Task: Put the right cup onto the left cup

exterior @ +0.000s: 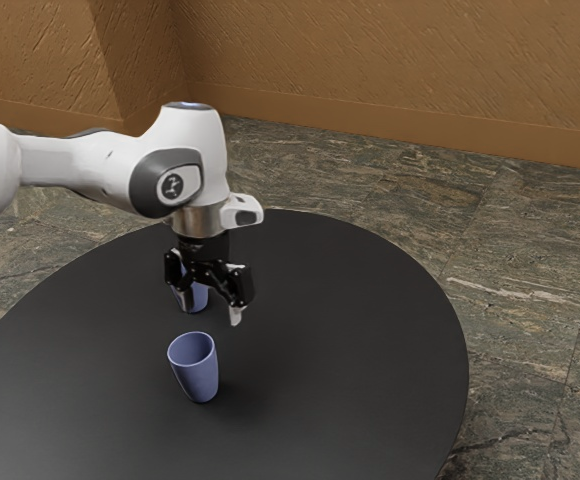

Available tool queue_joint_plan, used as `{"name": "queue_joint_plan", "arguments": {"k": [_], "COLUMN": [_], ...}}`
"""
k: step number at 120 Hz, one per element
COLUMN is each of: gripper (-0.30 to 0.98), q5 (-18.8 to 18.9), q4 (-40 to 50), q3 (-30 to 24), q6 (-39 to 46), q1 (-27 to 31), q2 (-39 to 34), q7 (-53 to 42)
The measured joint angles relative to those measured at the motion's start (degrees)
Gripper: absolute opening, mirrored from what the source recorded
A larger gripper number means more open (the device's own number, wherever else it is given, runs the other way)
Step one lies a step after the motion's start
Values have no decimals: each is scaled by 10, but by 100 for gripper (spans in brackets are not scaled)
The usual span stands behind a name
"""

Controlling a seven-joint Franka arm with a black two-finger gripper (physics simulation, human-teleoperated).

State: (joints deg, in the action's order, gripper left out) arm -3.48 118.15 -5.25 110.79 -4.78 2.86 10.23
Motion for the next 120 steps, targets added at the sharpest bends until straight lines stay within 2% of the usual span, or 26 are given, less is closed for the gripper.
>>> {"name": "queue_joint_plan", "arguments": {"k": [32, 57, 95, 120], "gripper": [69, 69, 69, 69], "q5": [-5, -4, -5, -5], "q4": [38, 37, 85, 90], "q3": [-4, -3, -3, -3], "q6": [58, 76, 109, 129], "q1": [2, 11, 9, 8], "q2": [7, 24, 4, 18], "q7": [48, 75, 104, 117]}}
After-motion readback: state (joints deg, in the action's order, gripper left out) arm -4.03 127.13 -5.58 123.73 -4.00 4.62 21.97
